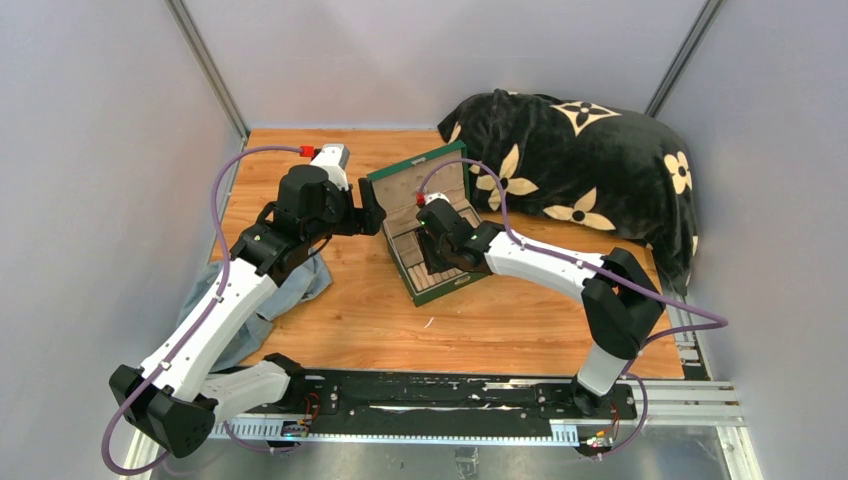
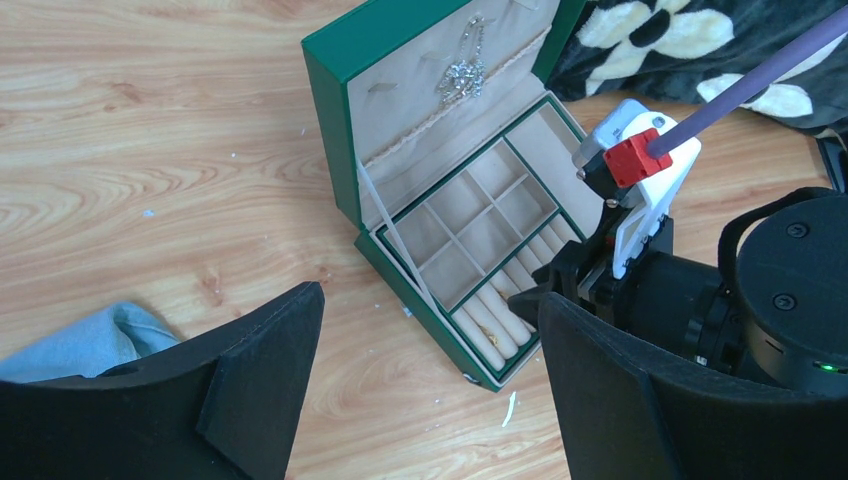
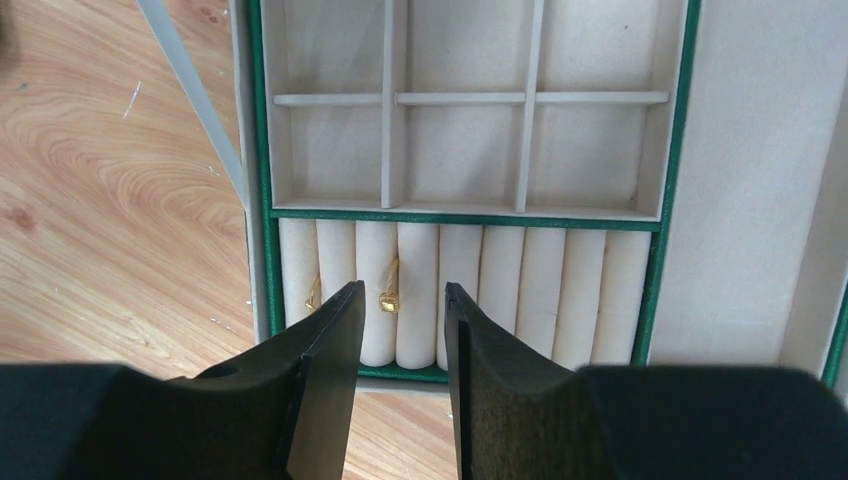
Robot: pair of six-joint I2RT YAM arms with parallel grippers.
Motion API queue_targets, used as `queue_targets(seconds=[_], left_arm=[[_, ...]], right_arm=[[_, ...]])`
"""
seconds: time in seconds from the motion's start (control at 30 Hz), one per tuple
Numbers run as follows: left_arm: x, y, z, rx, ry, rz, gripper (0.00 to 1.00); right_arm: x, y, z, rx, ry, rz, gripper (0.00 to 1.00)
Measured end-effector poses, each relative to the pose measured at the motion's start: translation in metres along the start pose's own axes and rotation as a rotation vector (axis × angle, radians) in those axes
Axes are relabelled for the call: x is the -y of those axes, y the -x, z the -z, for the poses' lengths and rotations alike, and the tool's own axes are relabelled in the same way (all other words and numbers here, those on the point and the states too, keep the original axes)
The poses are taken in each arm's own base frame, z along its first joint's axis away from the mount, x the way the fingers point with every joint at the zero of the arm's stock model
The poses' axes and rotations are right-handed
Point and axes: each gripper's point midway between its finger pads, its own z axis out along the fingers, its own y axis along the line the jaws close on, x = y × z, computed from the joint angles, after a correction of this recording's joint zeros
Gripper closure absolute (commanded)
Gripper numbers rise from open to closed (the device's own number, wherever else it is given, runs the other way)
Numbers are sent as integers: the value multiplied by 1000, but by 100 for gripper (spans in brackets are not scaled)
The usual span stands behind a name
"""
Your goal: Organize the mixed jewelry
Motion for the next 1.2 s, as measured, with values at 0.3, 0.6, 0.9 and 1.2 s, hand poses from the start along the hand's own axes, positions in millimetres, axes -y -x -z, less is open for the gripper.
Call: queue_targets(seconds=[0.3, 0.6, 0.9, 1.2], left_arm=[[0, 0, 0, -1, 0, 0, 16], [0, -1, 0, -5, 2, 0, 16], [-1, -1, 1, -4, 1, 0, 16], [0, 0, 3, 2, 0, 0, 16]], right_arm=[[-1, 4, 1, 3, 1, 2, 89], [-1, 1, -1, -6, -2, 0, 95], [-4, 0, -1, -13, 15, -1, 96], [-4, -8, -6, -34, 21, 2, 98]])
